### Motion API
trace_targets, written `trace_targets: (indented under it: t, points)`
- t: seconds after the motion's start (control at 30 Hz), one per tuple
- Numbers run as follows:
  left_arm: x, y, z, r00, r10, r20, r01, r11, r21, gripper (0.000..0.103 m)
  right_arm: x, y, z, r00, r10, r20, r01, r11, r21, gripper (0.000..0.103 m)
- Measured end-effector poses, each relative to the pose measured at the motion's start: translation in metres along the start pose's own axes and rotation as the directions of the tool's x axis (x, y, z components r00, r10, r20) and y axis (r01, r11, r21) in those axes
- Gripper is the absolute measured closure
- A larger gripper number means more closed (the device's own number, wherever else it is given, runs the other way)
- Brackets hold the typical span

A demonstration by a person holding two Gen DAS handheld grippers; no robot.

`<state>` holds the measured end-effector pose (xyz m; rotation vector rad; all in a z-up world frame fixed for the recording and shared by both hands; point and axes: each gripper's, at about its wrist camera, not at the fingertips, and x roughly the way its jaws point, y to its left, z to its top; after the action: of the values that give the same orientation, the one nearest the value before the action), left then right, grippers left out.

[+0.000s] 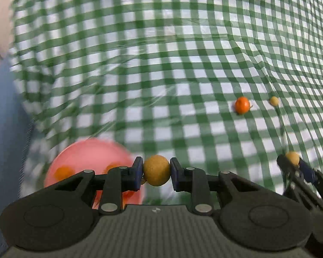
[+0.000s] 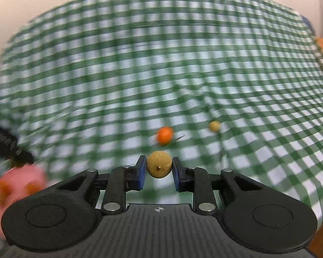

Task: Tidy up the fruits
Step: 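Carry both fruits over the pink plate and open both tools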

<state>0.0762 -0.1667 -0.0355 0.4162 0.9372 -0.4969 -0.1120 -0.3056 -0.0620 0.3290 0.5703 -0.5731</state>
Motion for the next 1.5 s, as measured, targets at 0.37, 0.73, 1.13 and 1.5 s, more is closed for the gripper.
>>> trace_targets:
  t: [0.37,0.73,1.13,1.5]
  points:
    - [-0.106,0.074,-0.121,0.997,0.068,0.021,-0.066,0.992,-0.104,0.073,-0.108,0.067,-0.028,0.962,0.26,-0.087,-0.267,0.959,-0.09,0.077]
    - [-0.141,0.101,-0.175,0.994,0.075,0.082,-0.057,0.979,-0.196,0.073,-0.164,0.096,-0.032,0.96,0.278,-0.034,-0.278,0.937,-0.21,0.077]
    - [-0.143,0.108,-0.177,0.993,0.053,0.102,-0.032,0.979,-0.203,0.073,-0.171,0.089,-0.034,0.959,0.279,-0.039,-0.281,0.934,-0.221,0.077]
    - [-0.127,0.109,-0.171,0.997,0.049,0.066,-0.034,0.978,-0.206,0.073,-0.154,0.067,-0.031,0.958,0.274,-0.081,-0.285,0.933,-0.218,0.077]
